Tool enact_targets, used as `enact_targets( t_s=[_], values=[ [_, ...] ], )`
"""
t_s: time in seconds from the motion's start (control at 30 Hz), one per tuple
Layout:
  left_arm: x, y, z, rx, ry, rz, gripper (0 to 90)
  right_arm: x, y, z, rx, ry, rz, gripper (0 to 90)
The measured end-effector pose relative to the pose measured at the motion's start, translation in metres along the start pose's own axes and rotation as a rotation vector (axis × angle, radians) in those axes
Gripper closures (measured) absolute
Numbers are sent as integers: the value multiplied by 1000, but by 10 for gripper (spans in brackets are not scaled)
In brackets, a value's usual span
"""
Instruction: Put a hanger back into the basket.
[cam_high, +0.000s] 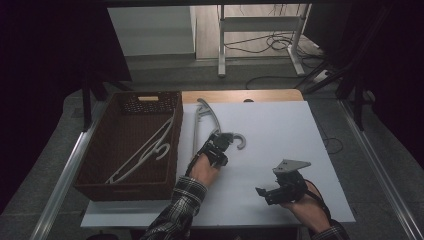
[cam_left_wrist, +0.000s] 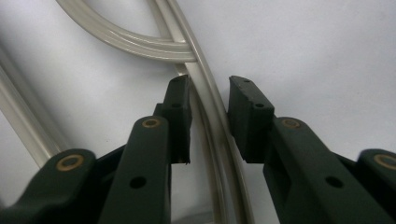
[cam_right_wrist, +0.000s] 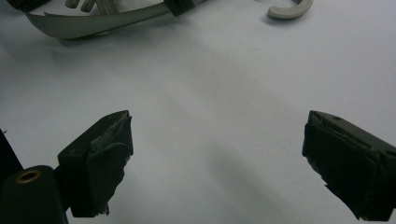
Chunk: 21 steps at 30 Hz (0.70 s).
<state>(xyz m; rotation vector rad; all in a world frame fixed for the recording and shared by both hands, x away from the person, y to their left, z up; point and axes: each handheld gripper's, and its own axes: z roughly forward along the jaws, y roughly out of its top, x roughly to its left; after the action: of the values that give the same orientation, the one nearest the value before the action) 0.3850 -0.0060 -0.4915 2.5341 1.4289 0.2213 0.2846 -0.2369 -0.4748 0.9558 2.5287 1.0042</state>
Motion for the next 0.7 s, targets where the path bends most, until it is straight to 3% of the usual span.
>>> enact_targets(
  t_s=[0.43,0.7],
  values=[
    [6,-2,-3,37,-26,-35,751,0,0,1,4,1,-1,94],
    [17,-6,-19,29,-66,-62,768,0,0,1,5,-1,1,93]
  ],
)
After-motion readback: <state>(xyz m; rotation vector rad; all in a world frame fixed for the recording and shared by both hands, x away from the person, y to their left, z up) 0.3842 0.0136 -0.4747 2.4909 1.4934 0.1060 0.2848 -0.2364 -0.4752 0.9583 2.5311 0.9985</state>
